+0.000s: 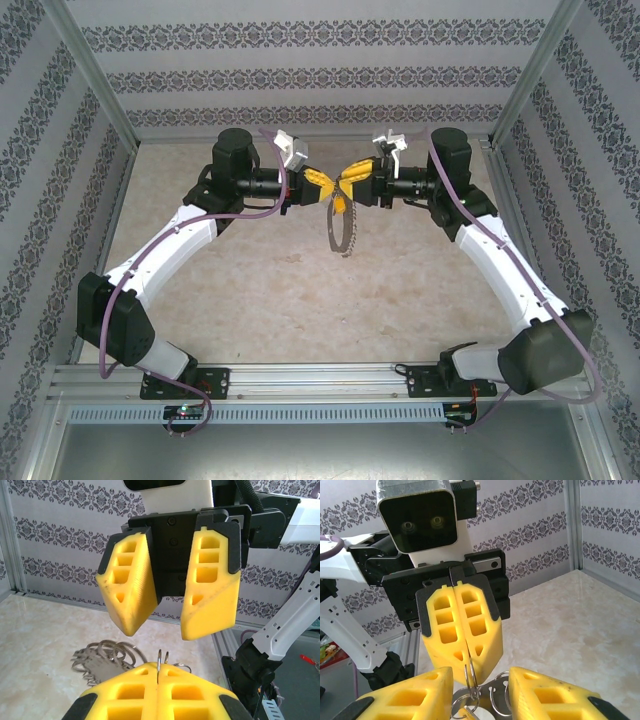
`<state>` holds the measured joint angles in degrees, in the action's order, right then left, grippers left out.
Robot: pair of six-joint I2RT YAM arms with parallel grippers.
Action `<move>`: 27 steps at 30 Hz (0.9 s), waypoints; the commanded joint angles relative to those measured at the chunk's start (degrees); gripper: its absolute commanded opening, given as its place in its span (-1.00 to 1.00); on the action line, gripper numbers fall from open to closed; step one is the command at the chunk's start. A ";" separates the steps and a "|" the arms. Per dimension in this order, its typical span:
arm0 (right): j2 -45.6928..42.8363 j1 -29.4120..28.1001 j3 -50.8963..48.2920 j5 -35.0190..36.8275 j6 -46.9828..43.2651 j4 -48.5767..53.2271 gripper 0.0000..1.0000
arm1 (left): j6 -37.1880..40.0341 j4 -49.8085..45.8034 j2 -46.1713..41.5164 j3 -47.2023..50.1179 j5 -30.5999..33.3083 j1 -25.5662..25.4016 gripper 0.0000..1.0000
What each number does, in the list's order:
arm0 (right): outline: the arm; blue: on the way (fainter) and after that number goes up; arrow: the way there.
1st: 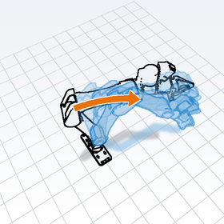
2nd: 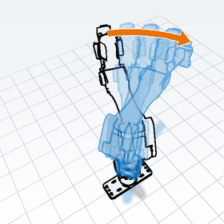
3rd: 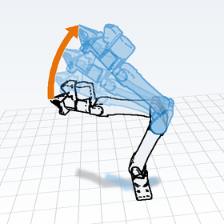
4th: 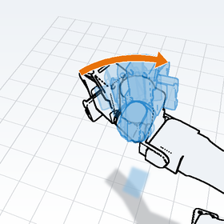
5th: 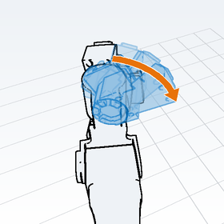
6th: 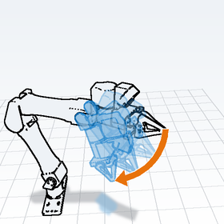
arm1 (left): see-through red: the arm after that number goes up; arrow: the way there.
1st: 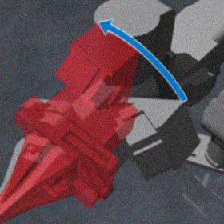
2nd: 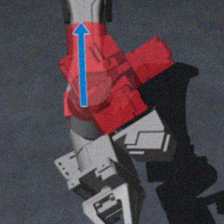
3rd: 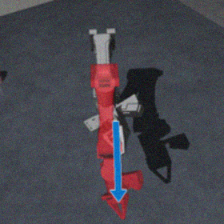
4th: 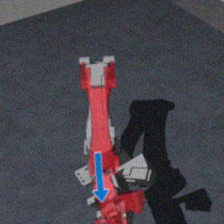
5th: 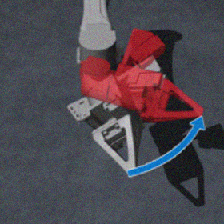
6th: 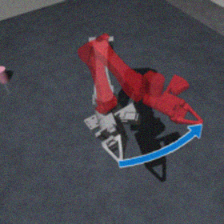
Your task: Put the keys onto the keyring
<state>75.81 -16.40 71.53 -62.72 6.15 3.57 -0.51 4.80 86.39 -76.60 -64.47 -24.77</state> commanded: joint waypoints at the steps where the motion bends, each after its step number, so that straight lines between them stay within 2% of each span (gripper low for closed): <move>1: 0.48 -1.05 1.77 -2.24 0.68 -2.05 -0.30 | -0.63 3.64 -1.77 -0.39 -1.71 -0.87 -1.00; 10: 1.52 -1.31 1.16 -2.31 0.60 -2.28 -0.31 | -0.63 3.74 -1.66 -0.57 -1.63 -1.17 -1.00; 15: 1.68 -1.39 0.92 -2.33 0.60 -2.36 -0.38 | -0.63 3.78 -1.73 -0.57 -1.54 -1.29 -1.00; 20: 1.80 -1.29 0.98 -2.35 0.48 -2.24 -0.78 | -0.63 3.81 -1.60 -0.57 -1.47 -1.34 -1.00; 23: 2.06 -1.27 1.64 -3.08 0.11 -1.48 -0.89 | -1.02 4.13 -1.49 -0.58 -1.44 -1.49 -1.00; 24: 2.19 -1.27 1.77 -3.28 0.04 -1.17 -0.90 | -1.02 4.23 -1.49 -0.57 -1.28 -1.59 -1.00; 25: 2.31 -1.29 1.77 -3.44 -0.06 -0.92 -0.81 | -1.07 4.34 -1.49 -0.50 -1.24 -1.59 -1.00; 27: 2.50 -1.26 1.71 -3.72 -0.39 -0.57 -0.40 | -1.16 4.48 -1.57 -0.49 -1.12 -1.63 -1.00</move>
<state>77.52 -17.41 71.75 -65.41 6.81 3.01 -0.78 4.89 86.39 -76.60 -64.07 -25.30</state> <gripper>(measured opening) 0.247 0.047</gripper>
